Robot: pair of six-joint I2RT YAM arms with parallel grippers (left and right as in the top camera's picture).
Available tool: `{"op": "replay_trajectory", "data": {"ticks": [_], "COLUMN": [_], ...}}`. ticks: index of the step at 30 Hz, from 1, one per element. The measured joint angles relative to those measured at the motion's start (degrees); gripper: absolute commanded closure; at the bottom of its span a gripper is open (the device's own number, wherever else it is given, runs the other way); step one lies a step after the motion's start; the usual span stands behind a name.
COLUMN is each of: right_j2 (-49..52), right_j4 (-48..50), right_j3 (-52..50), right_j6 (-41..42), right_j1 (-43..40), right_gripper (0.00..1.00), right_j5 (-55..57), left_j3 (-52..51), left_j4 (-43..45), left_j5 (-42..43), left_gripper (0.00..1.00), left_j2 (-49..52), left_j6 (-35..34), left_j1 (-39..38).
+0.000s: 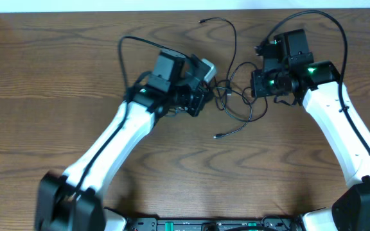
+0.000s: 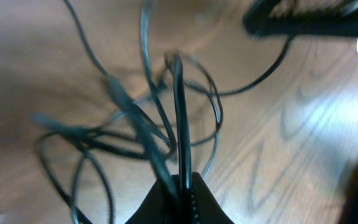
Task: Untangle cables
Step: 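Pull the grippers apart to stretch the black cables across the table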
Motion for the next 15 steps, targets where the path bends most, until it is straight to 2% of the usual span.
{"op": "replay_trajectory", "data": {"ticks": [6,15], "right_j2": [0.0,0.0], "right_j4": [-1.9,-6.3], "right_j3": [0.0,0.0], "right_j6": [3.5,5.9], "right_j1": [-3.9,-14.6], "right_gripper": [0.99,0.99], "right_j5": [7.6,10.3], "left_j3": [0.0,0.0], "left_j4": [-0.2,-3.5], "left_j5": [-3.8,-3.3], "left_gripper": [0.92,0.92], "left_j2": [-12.8,-23.2], "left_j6": [0.0,-1.3], "left_j1": [5.9,24.6]}}
